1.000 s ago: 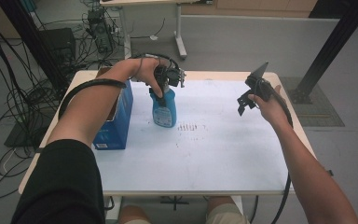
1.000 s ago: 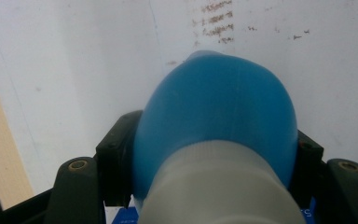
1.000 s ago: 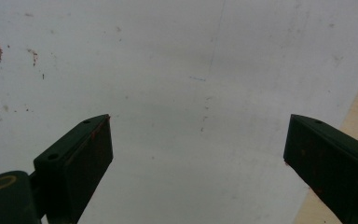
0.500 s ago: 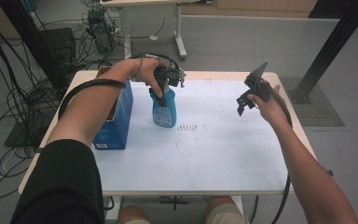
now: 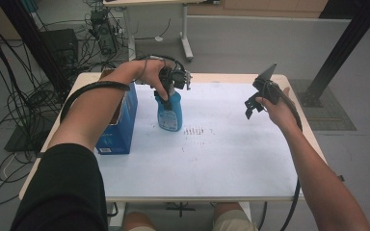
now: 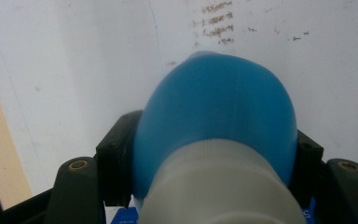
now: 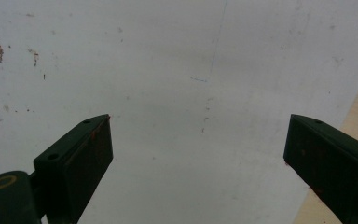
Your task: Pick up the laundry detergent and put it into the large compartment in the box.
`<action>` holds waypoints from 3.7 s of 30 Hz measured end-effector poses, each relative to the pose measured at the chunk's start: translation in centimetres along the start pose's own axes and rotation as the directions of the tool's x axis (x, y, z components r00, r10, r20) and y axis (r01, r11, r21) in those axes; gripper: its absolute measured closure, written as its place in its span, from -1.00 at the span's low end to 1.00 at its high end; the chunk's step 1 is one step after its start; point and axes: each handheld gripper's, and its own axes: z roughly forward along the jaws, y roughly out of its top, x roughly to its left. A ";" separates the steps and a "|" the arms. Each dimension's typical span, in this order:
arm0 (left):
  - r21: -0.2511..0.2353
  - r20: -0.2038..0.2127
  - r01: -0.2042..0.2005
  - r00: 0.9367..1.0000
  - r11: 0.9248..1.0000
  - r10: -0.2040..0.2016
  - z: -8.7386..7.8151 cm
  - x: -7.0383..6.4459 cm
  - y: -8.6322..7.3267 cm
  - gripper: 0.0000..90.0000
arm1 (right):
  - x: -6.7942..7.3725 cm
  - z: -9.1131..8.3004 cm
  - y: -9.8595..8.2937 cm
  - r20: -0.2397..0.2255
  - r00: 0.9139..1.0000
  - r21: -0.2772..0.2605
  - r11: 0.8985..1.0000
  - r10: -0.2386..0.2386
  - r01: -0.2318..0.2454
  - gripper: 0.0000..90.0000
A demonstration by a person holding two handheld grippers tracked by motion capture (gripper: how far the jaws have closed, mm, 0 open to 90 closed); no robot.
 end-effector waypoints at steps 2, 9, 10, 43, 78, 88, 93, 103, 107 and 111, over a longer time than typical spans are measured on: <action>0.000 0.000 0.000 1.000 1.000 0.000 0.0 0.0 0.0 -0.21 | 0.0 0.0 0.0 0.000 1.000 0.000 1.000 0.000 0.000 -0.82; -0.002 0.000 0.004 1.000 1.000 -0.004 0.0 0.0 -0.1 -0.21 | 0.2 0.1 0.1 0.000 1.000 0.001 1.000 -0.002 0.002 -0.82; -0.002 0.000 0.004 1.000 1.000 -0.004 0.0 0.0 -0.1 -0.21 | 0.2 0.1 0.1 0.001 1.000 0.001 1.000 -0.002 0.002 -0.82; 0.029 -0.047 0.350 0.936 0.936 -0.349 -12.4 -2.0 1.7 -0.19 | 0.8 -0.6 -1.0 -0.013 1.000 -0.019 0.999 -0.026 0.026 -0.82; -0.099 -0.178 0.980 0.153 0.173 -0.972 -27.8 -7.7 -7.0 -0.18 | 0.7 -2.6 -2.6 -0.047 0.995 -0.062 0.994 -0.090 0.087 -0.82; -0.099 -0.165 0.995 0.006 0.023 -0.986 -27.1 -7.8 -9.6 -0.18 | 1.4 -2.7 -2.8 -0.039 0.993 -0.062 0.993 -0.107 0.105 -0.82; -0.117 -0.148 0.992 -0.054 -0.036 -0.987 -27.0 -8.1 -10.8 -0.18 | 1.5 -2.7 -3.0 -0.039 0.993 -0.068 0.992 -0.112 0.109 -0.82; -0.125 -0.122 0.982 -0.155 -0.140 -0.980 -26.4 -8.7 -13.0 -0.18 | 1.0 -2.5 -3.1 -0.040 0.993 -0.062 0.992 -0.109 0.106 -0.82; -0.122 -0.116 0.978 -0.182 -0.168 -0.976 -26.3 -8.9 -13.5 -0.18 | 1.0 -2.4 -3.1 -0.043 0.993 -0.061 0.993 -0.106 0.104 -0.82; -0.122 -0.109 0.975 -0.200 -0.187 -0.974 -26.0 -9.0 -13.8 -0.18 | 1.1 -2.4 -3.1 -0.041 0.993 -0.062 0.993 -0.107 0.105 -0.82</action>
